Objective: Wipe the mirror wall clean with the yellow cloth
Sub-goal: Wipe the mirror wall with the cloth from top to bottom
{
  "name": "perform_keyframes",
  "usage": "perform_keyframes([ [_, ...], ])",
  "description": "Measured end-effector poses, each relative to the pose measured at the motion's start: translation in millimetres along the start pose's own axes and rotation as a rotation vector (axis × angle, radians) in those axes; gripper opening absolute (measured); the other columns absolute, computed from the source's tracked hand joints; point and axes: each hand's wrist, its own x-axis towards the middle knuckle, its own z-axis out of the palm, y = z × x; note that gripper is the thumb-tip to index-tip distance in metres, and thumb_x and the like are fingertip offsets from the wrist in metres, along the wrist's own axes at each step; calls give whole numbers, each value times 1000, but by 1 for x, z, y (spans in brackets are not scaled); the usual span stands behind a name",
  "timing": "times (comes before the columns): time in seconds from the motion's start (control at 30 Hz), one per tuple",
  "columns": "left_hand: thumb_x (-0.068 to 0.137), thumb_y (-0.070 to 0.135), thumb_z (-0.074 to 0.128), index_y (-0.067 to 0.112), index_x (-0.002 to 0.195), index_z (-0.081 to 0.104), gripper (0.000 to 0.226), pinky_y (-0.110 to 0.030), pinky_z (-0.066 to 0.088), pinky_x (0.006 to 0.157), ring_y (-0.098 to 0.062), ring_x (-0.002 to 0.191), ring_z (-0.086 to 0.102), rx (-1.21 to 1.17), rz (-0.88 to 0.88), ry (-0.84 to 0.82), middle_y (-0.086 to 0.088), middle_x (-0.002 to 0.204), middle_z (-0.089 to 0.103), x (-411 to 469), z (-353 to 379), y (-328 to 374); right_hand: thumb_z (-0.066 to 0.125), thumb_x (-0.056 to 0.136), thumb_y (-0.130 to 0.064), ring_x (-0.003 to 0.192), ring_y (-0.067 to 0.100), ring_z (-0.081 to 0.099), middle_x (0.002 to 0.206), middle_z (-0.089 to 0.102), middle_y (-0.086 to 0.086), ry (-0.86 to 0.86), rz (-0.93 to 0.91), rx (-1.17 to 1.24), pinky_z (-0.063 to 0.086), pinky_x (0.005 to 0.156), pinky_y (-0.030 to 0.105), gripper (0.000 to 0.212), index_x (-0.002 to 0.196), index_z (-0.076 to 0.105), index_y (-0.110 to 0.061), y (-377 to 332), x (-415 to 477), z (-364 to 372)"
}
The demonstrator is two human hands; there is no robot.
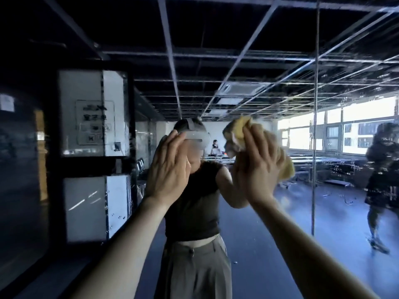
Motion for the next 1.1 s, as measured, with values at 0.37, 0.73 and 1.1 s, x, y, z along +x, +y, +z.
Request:
perform_keyframes([
  [0.37,79,7,59,0,123,50,45,-39,18,115,-30,132,32,51,35,-53,-20,134,49,3,-3,1,61,72,-15,132,21,32,146,41,-8,-45,110,14,30,99,47,71,140,44,-30,9,48,-11],
  [0.73,77,9,58,3,124,43,50,-41,14,116,-31,132,30,40,88,-78,-21,134,49,1,-4,-1,46,73,-19,129,26,41,140,49,0,129,183,0,30,106,38,59,131,56,-17,58,8,-21],
  [1.1,83,11,41,4,120,51,39,-48,17,113,-29,130,35,-11,202,-153,-14,132,54,4,-1,-1,41,86,-32,132,24,35,142,47,9,122,262,-21,26,109,39,54,134,52,-10,-34,-48,0],
])
